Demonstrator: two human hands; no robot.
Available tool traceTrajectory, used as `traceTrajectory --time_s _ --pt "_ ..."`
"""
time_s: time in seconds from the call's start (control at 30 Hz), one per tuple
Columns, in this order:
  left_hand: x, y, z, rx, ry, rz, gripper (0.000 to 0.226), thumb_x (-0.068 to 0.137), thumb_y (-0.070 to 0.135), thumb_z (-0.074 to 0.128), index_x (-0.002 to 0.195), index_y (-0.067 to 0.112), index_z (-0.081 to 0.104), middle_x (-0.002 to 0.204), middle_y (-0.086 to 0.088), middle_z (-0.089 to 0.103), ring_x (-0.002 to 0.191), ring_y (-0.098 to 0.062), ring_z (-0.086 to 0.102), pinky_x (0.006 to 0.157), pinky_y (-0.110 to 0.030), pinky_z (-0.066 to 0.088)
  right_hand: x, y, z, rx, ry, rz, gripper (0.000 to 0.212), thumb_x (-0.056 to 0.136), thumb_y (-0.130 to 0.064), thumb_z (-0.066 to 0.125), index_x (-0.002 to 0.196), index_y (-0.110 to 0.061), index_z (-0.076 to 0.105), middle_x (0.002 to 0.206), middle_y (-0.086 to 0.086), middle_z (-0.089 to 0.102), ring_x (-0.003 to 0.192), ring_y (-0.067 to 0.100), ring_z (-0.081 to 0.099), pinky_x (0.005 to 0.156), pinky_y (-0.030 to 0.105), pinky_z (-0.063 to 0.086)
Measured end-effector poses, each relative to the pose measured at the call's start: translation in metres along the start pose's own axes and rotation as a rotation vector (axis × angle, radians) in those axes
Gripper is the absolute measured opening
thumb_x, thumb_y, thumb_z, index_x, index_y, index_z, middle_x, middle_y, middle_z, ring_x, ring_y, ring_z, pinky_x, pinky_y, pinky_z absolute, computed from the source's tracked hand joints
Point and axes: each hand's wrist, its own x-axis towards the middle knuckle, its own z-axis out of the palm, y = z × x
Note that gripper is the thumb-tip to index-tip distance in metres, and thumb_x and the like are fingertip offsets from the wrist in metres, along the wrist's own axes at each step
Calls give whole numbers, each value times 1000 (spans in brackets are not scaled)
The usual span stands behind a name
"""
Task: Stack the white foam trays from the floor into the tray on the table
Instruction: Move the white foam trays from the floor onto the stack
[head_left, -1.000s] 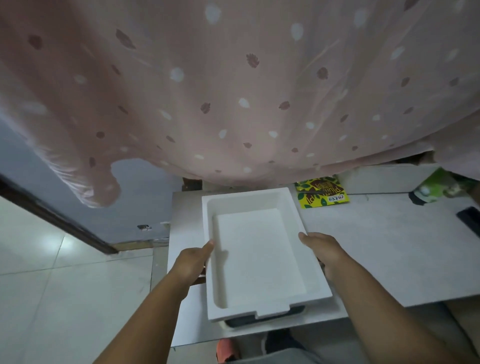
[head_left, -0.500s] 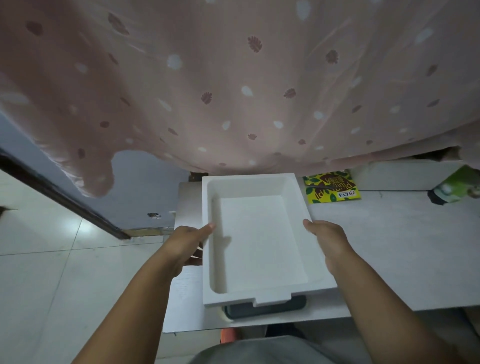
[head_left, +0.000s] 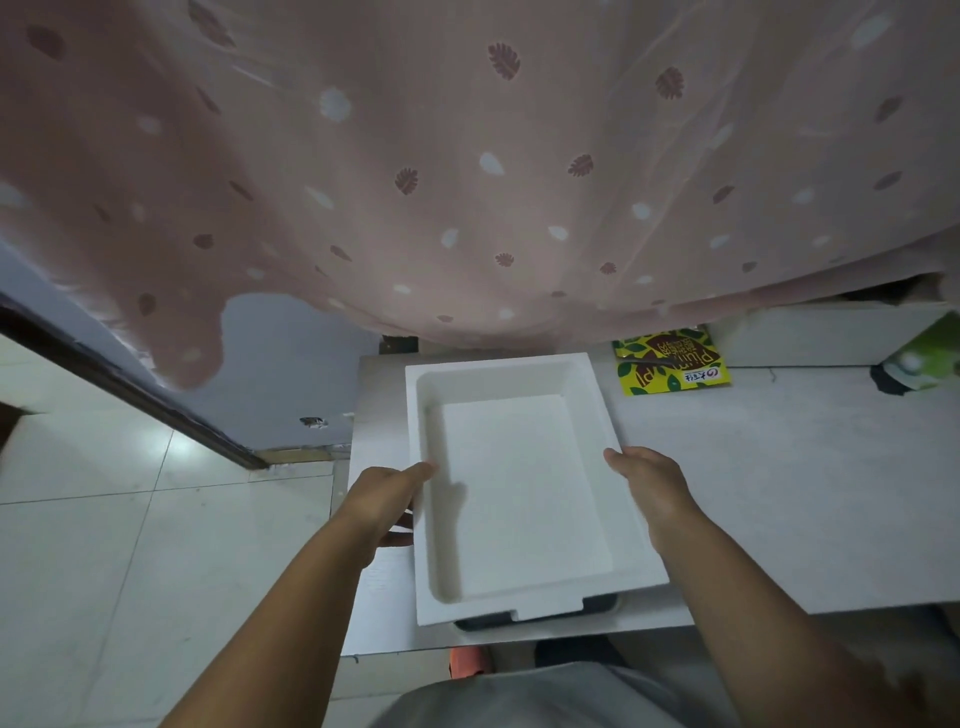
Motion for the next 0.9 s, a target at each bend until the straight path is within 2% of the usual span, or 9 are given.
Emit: traceTrajectory --time_s 0.1,0.2,0.3,0.53,0.67,0.9 --pt "6 2 4 52 44 17 50 81 45 66 92 -4 68 94 -23 74 65 -28 68 60 -33 61 3 -3 1 -59 40 -14 19 97 -32 60 108 -16 61 95 -2 59 99 23 53 86 36 41" --pt "8 2 6 86 72 69 40 76 48 64 78 8 59 76 -17 63 61 -28 63 57 -32 61 2 -6 3 -114 75 -30 20 99 -36 55 99 -16 59 94 1 58 95 24 52 85 36 42" --pt "7 2 9 108 106 103 39 79 45 63 72 10 47 69 -11 53 58 -28 57 56 -32 60 3 -8 0 -117 95 -38 20 98 -37 56 98 -17 60 90 -4 58 95 23 52 84 37 41" --pt "10 2 11 116 96 117 37 80 43 60 71 10 47 68 -11 51 59 -28 53 52 -30 57 5 -11 0 -125 85 -37 23 98 -37 56 95 -15 59 89 -1 56 92 23 51 86 39 42" --pt "10 3 14 233 159 166 34 83 38 54 68 10 40 67 -11 42 58 -24 43 49 -30 51 4 -11 1 -104 86 -32 20 97 -37 59 99 -18 61 89 -7 58 96 23 53 84 37 41" --pt "12 3 17 403 211 224 38 91 35 49 66 12 32 63 -5 38 55 -24 41 43 -21 40 1 -11 3 -126 109 -30 21 97 -39 57 102 -19 60 89 -9 57 97 23 53 83 37 41"
